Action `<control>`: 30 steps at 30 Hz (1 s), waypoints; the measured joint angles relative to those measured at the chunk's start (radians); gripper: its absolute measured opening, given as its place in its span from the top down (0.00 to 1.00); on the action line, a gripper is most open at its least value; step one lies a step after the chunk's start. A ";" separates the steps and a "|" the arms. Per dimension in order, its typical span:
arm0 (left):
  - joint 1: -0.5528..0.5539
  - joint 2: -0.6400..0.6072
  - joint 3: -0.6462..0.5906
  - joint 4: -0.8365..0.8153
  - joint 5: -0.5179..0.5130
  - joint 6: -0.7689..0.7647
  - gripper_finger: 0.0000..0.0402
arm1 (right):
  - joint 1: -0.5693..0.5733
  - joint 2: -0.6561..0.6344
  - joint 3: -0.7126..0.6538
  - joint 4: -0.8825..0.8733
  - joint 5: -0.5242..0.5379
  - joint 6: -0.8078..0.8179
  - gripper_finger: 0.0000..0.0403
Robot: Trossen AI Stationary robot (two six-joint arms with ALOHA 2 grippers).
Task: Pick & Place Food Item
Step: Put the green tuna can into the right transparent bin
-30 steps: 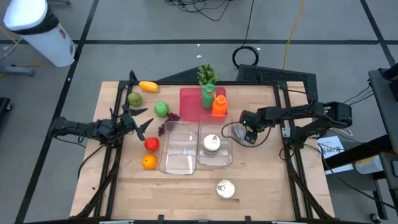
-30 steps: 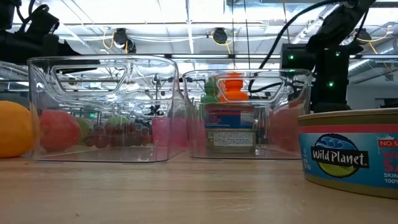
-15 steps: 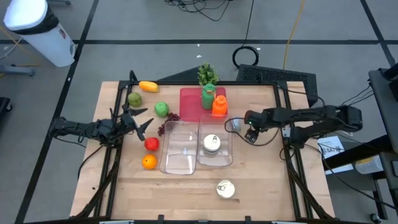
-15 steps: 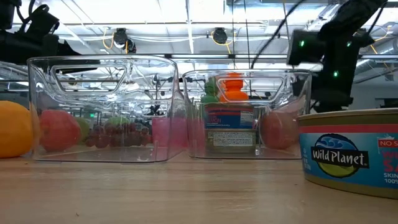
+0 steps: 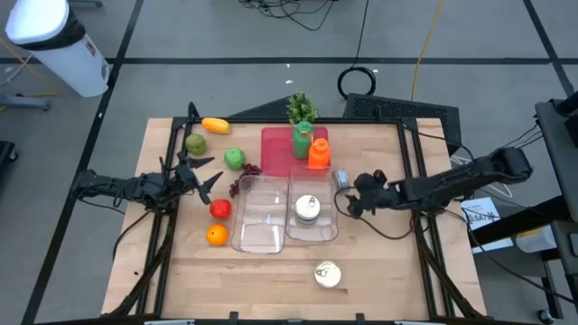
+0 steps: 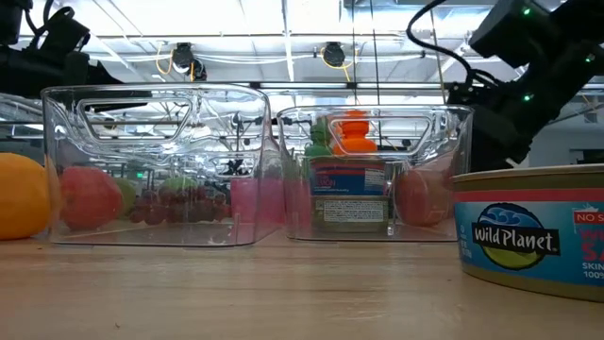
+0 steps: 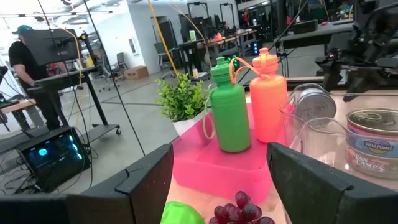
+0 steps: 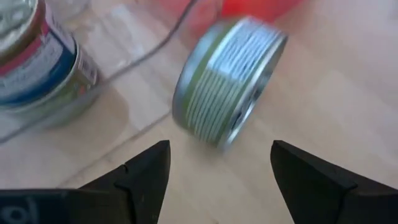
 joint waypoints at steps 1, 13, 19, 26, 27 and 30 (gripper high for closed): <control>0.000 0.000 0.000 0.000 0.000 0.000 0.32 | 0.012 0.005 0.000 0.011 0.032 -0.001 0.35; 0.000 0.000 0.000 0.000 0.000 0.000 0.32 | 0.032 0.132 0.001 0.170 0.095 0.036 0.35; 0.000 0.000 0.000 0.000 0.000 0.000 0.32 | 0.032 0.184 0.001 0.163 0.140 0.093 0.37; 0.000 0.000 0.000 0.000 0.000 0.000 0.32 | 0.036 0.122 0.001 0.152 0.125 -0.033 0.65; 0.000 0.000 0.000 0.000 0.000 0.000 0.32 | 0.036 0.108 0.001 0.145 0.111 -0.052 0.65; 0.000 0.000 0.000 0.000 0.000 0.000 0.32 | 0.038 0.047 0.001 0.104 0.107 -0.081 0.65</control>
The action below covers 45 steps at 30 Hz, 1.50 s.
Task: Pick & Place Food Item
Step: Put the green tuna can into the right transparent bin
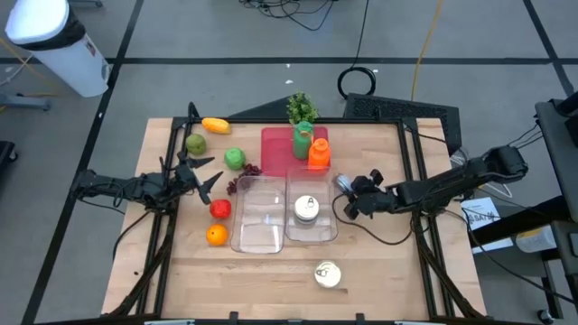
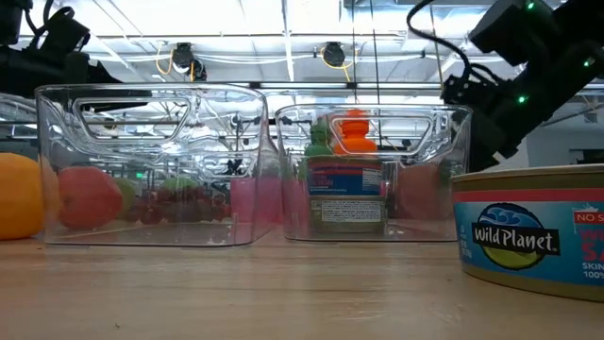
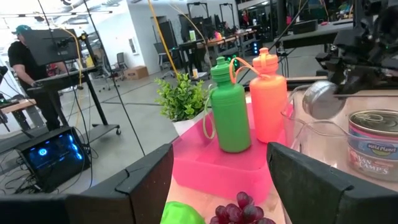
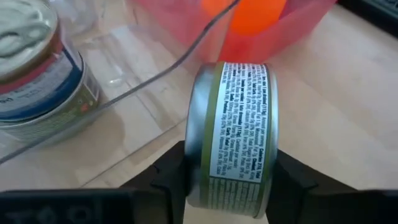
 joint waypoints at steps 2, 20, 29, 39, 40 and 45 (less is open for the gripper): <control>0.000 0.000 0.000 0.000 0.000 0.000 0.32 | 0.004 -0.057 0.000 -0.050 0.007 0.000 0.65; 0.000 0.000 0.000 0.000 0.000 0.000 0.32 | 0.293 -0.204 0.013 0.444 0.164 -0.545 0.65; 0.000 0.000 0.000 0.000 0.000 0.000 0.32 | 0.247 0.157 0.165 0.524 0.110 -0.980 0.65; 0.000 0.000 0.000 0.000 0.000 0.000 0.32 | 0.184 0.349 0.274 0.528 0.106 -1.166 0.65; 0.000 0.000 0.000 0.000 0.000 0.000 0.32 | 0.181 0.349 0.274 0.528 0.104 -1.177 0.65; 0.000 0.000 0.000 0.000 0.000 0.000 0.32 | 0.174 0.349 0.274 0.527 0.090 -1.179 0.65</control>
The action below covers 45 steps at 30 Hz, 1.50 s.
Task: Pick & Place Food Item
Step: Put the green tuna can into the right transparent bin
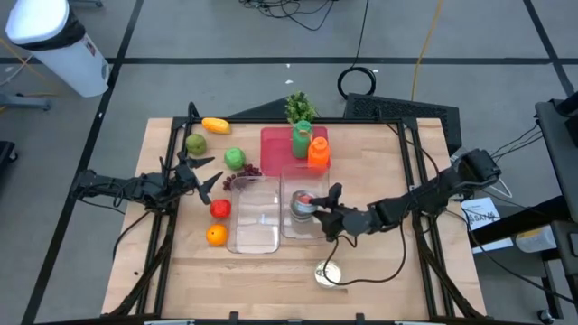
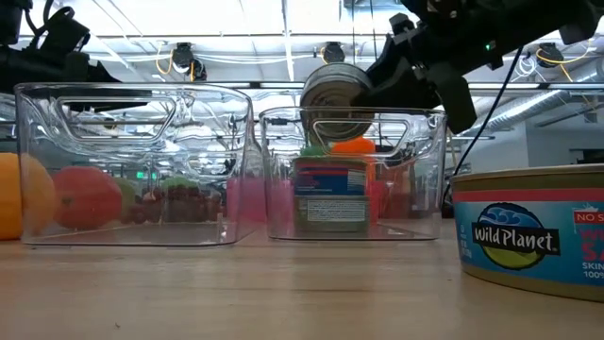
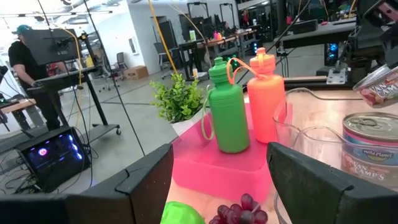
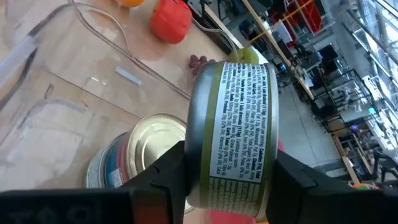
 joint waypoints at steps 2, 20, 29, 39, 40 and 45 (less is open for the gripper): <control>0.000 0.000 0.000 0.000 0.000 0.000 0.32 | -0.001 0.001 0.000 -0.002 -0.048 -0.005 0.60; 0.000 0.000 0.000 0.000 0.000 0.000 0.32 | -0.006 0.001 -0.001 -0.002 -0.109 0.171 0.22; 0.000 0.000 0.000 0.000 0.000 0.000 0.32 | -0.008 0.001 -0.001 -0.002 -0.109 0.328 0.23; 0.000 0.000 0.000 0.000 0.000 0.000 0.32 | -0.034 0.001 -0.002 -0.005 -0.213 0.362 0.23; 0.000 0.000 0.000 0.000 0.000 0.000 0.32 | -0.034 0.001 -0.002 -0.002 -0.219 0.362 0.23; 0.000 0.000 0.000 0.000 0.000 0.000 0.32 | -0.033 0.001 -0.002 -0.007 -0.220 0.368 0.23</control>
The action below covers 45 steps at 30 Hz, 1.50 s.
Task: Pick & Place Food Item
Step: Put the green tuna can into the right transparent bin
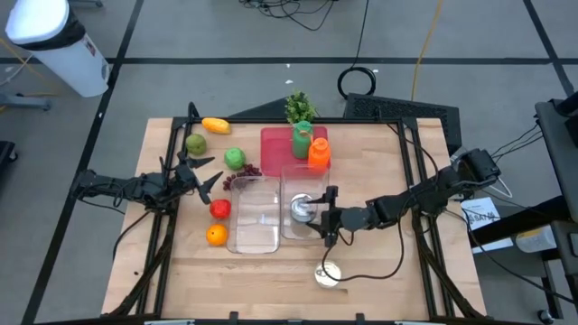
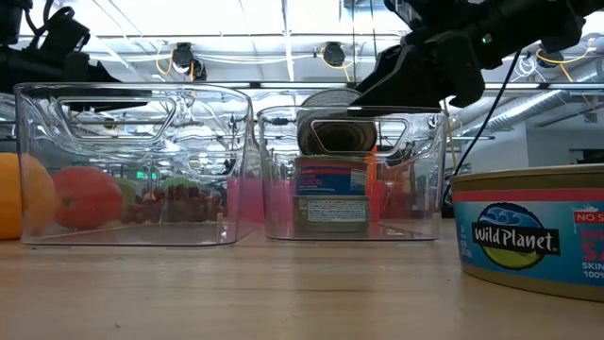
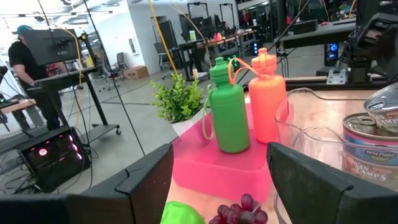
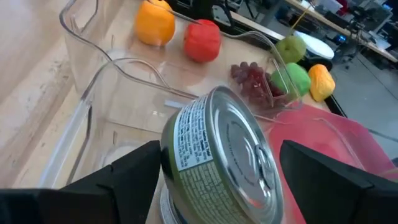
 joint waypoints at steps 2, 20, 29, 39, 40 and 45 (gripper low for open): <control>0.000 0.000 0.000 0.000 0.000 0.000 0.32 | 0.000 0.000 0.000 -0.018 -0.009 0.040 0.23; 0.000 0.000 0.000 0.000 0.000 0.000 0.32 | -0.049 -0.002 0.000 -0.076 -0.044 0.221 0.23; 0.000 0.000 0.000 0.000 0.000 0.000 0.32 | -0.102 -0.001 0.000 -0.070 -0.045 0.274 0.23; 0.000 0.000 0.000 0.000 0.000 0.000 0.32 | -0.165 0.000 0.002 -0.059 -0.166 0.274 0.23; 0.000 0.000 0.000 0.000 0.000 0.000 0.32 | -0.170 0.000 0.005 -0.060 -0.175 0.275 0.23; 0.000 0.000 0.000 0.000 0.000 0.000 0.32 | -0.184 0.002 0.047 -0.089 -0.185 0.267 0.23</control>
